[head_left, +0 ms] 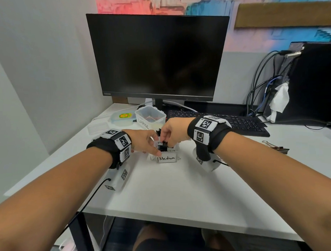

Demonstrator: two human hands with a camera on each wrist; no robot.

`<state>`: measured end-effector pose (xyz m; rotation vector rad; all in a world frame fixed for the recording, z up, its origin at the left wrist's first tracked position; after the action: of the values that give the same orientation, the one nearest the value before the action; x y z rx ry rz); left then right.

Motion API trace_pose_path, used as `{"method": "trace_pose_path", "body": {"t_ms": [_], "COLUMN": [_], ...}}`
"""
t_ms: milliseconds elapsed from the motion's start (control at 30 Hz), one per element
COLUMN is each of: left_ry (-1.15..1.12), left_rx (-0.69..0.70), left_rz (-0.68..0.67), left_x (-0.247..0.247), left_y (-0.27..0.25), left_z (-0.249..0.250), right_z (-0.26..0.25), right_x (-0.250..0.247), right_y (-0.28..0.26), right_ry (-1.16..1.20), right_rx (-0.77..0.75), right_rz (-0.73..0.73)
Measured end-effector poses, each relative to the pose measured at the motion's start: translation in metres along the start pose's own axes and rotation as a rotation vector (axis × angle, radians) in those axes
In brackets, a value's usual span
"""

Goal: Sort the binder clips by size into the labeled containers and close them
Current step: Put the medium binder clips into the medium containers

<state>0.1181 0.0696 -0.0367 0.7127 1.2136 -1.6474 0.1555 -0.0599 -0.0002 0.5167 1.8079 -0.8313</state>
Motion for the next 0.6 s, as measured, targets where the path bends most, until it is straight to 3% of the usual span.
{"method": "trace_pose_path", "body": {"t_ms": [600], "left_ry": [-0.034], "left_rx": [0.040], "left_rz": [-0.022], "left_x": [0.003], "left_y": [0.005], "left_z": [0.001], "right_z": [0.001], "right_x": [0.013], "right_y": [-0.006], "right_ry": [-0.189], "right_rx": [0.001], "right_rz": [-0.065]}}
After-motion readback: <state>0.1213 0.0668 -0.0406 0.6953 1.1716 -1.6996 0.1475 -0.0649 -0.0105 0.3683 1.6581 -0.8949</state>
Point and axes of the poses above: each hand's wrist, its own y-axis towards the middle knuckle, its own x-axis out of the palm, z = x × y, the point moved 4 cm from there along y, towards the middle knuckle, and after that the axes turned 4 degrees about -z, right-handed, at the moved point
